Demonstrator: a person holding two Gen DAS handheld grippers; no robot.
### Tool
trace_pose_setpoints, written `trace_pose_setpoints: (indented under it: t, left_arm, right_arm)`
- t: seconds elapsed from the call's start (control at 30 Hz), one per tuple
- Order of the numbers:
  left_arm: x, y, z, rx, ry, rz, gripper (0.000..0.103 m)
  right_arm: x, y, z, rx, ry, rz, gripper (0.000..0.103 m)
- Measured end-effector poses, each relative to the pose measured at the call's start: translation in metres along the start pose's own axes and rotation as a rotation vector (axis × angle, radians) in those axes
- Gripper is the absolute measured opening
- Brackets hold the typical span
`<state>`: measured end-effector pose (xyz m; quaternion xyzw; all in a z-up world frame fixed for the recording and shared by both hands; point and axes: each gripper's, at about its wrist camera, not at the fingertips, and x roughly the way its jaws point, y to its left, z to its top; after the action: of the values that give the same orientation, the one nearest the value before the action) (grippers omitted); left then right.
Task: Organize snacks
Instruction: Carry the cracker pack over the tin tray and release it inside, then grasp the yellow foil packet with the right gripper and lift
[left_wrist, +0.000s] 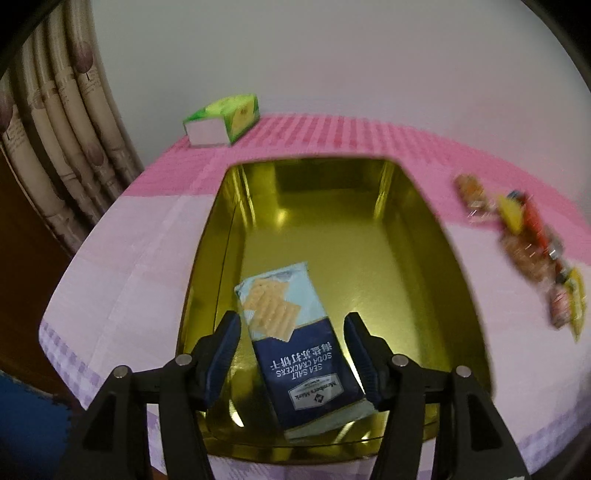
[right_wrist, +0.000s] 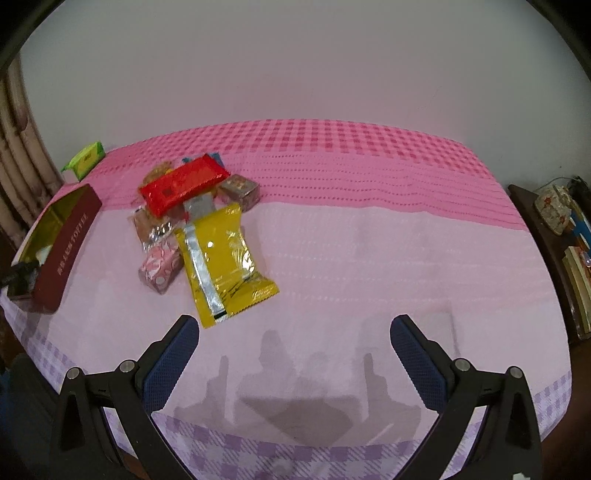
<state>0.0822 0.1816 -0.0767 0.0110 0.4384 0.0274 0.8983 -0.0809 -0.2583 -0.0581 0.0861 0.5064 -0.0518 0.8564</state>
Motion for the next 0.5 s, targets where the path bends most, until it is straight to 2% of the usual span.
trace_pose_setpoints:
  t: [0.03, 0.07, 0.2, 0.3, 0.43, 0.5]
  left_arm:
    - [-0.004, 0.0, 0.001, 0.001, -0.016, -0.009, 0.079]
    - [-0.011, 0.0, 0.002, 0.005, -0.036, -0.01, 0.081]
    - [-0.06, 0.005, 0.002, -0.036, -0.149, -0.065, 0.081]
    - [-0.1, 0.009, -0.012, -0.063, -0.218, -0.124, 0.081]
    - [-0.133, 0.009, -0.037, -0.068, -0.229, -0.166, 0.082]
    - [-0.144, 0.013, -0.052, -0.105, -0.228, -0.195, 0.082]
  right_arm:
    - [0.004, 0.003, -0.003, -0.015, 0.003, 0.003, 0.103]
    - [0.006, 0.006, -0.005, -0.025, 0.005, 0.005, 0.103]
    - [0.016, 0.017, -0.011, -0.067, -0.007, 0.025, 0.103]
    - [0.023, 0.029, -0.006, -0.109, -0.023, 0.054, 0.103]
    - [0.04, 0.04, 0.003, -0.16, -0.028, 0.075, 0.103]
    - [0.059, 0.043, 0.01, -0.164, 0.005, 0.072, 0.103]
